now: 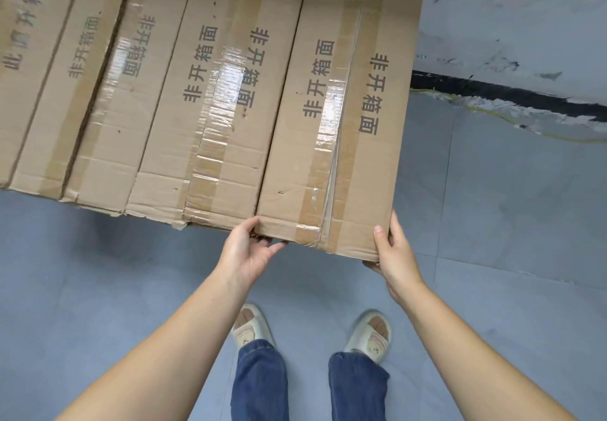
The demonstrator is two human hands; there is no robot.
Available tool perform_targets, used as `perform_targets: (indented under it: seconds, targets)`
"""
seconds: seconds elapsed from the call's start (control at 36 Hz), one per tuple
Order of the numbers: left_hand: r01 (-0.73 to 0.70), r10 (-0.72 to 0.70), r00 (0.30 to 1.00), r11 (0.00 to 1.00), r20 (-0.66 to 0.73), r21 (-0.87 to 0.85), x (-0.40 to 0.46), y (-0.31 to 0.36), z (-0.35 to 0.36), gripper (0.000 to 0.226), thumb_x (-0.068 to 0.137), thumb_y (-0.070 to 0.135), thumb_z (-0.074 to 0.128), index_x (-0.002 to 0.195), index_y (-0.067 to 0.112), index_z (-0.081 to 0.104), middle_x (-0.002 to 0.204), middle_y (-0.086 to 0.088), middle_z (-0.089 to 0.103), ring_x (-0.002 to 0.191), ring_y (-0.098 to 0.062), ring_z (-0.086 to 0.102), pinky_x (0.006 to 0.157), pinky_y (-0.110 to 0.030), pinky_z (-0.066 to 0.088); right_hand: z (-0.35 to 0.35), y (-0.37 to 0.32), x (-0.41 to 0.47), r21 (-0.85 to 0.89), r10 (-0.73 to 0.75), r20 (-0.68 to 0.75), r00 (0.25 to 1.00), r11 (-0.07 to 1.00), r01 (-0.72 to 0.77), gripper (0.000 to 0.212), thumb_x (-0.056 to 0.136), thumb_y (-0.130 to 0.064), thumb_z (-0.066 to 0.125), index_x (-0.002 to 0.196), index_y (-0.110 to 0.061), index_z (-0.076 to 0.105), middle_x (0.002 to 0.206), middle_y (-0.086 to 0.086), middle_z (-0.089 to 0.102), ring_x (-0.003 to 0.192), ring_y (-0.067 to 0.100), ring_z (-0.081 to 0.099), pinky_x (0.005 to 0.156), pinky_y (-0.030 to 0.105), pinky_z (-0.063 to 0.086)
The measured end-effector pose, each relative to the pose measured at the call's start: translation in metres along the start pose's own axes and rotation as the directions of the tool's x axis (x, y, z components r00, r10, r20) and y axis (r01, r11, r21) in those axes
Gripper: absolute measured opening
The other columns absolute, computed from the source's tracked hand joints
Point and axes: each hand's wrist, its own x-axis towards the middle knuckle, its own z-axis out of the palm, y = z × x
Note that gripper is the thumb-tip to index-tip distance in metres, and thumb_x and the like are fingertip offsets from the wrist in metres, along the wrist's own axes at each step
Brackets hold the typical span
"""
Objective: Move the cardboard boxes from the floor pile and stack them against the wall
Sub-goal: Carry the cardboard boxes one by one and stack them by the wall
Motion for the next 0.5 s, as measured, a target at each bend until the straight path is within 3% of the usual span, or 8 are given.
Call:
perform_targets:
  seconds: [0.08, 0.19, 0.25, 0.31, 0.36, 0.44, 0.5]
  targets:
    - [0.006, -0.006, 1.0, 0.999, 0.005, 0.034, 0.001, -0.006, -0.004, 0.018, 0.098, 0.007, 0.042, 0.114, 0.001, 0.05, 0.137, -0.018, 0.05, 0.125, -0.035, 0.051, 0.101, -0.06, 0.038, -0.002, 0.008, 0.0, -0.01, 0.014, -0.014, 1.0, 1.0, -0.014, 0.045, 0.103, -0.026, 0.036, 0.145, -0.042, 0.03, 0.133, -0.013, 0.055, 0.115, 0.014, 0.056, 0.093, 0.043, 0.051]
    - [0.02, -0.017, 0.999, 0.994, -0.033, 0.104, -0.003, -0.009, -0.003, 0.01, 0.098, 0.009, 0.044, 0.102, 0.006, 0.053, 0.133, -0.014, 0.053, 0.124, -0.029, 0.052, 0.105, -0.058, 0.035, -0.009, 0.002, 0.0, -0.031, 0.038, 0.01, 0.999, 0.999, -0.037, 0.043, 0.104, -0.025, 0.036, 0.143, -0.044, 0.031, 0.126, -0.017, 0.055, 0.106, 0.008, 0.056, 0.084, 0.037, 0.052]
    - [0.011, -0.004, 0.999, 0.989, -0.054, 0.145, -0.009, -0.006, 0.0, 0.009, 0.099, 0.01, 0.044, 0.1, 0.007, 0.053, 0.125, -0.013, 0.055, 0.127, -0.027, 0.05, 0.1, -0.057, 0.036, -0.012, -0.004, -0.003, -0.054, 0.069, 0.027, 0.997, 0.996, -0.068, 0.042, 0.103, -0.027, 0.036, 0.143, -0.042, 0.032, 0.124, -0.015, 0.055, 0.106, 0.011, 0.056, 0.09, 0.043, 0.049]
    - [-0.015, 0.03, 0.997, 0.982, -0.076, 0.187, -0.022, -0.002, 0.002, 0.015, 0.099, 0.009, 0.044, 0.111, 0.005, 0.052, 0.126, -0.015, 0.052, 0.133, -0.027, 0.044, 0.099, -0.057, 0.037, -0.015, -0.012, -0.01, -0.11, 0.096, 0.045, 0.994, 0.99, -0.091, 0.046, 0.102, -0.03, 0.039, 0.146, -0.039, 0.028, 0.13, -0.014, 0.052, 0.116, 0.015, 0.053, 0.096, 0.047, 0.045]
    - [-0.042, 0.07, 0.993, 0.966, -0.1, 0.255, -0.042, 0.002, 0.004, 0.032, 0.098, 0.008, 0.047, 0.13, 0.003, 0.045, 0.144, -0.02, 0.037, 0.138, -0.028, 0.036, 0.103, -0.058, 0.036, -0.02, -0.023, -0.021, -0.168, 0.106, 0.044, 0.993, 0.981, -0.097, 0.055, 0.101, -0.035, 0.043, 0.151, -0.036, 0.02, 0.144, -0.01, 0.044, 0.13, 0.016, 0.044, 0.103, 0.044, 0.042]
    - [-0.101, 0.161, 0.983, 0.874, -0.087, 0.476, -0.08, 0.011, 0.003, 0.036, 0.097, 0.011, 0.052, 0.131, 0.007, 0.045, 0.146, -0.018, 0.035, 0.131, -0.024, 0.041, 0.101, -0.05, 0.04, -0.033, -0.046, -0.051, -0.28, 0.044, 0.046, 0.998, 0.96, -0.029, 0.065, 0.099, -0.036, 0.046, 0.153, -0.028, 0.011, 0.157, -0.002, 0.026, 0.142, 0.015, 0.03, 0.114, 0.037, 0.028]
    - [-0.189, 0.259, 0.966, 0.734, -0.011, 0.652, -0.111, 0.016, 0.0, 0.042, 0.096, 0.015, 0.053, 0.137, 0.01, 0.041, 0.142, -0.01, 0.043, 0.121, -0.019, 0.046, 0.096, -0.044, 0.043, -0.045, -0.066, -0.078, -0.364, -0.046, 0.083, 0.996, 0.928, 0.073, 0.065, 0.099, -0.033, 0.048, 0.153, -0.026, 0.013, 0.157, 0.003, 0.025, 0.141, 0.017, 0.031, 0.111, 0.03, 0.026]
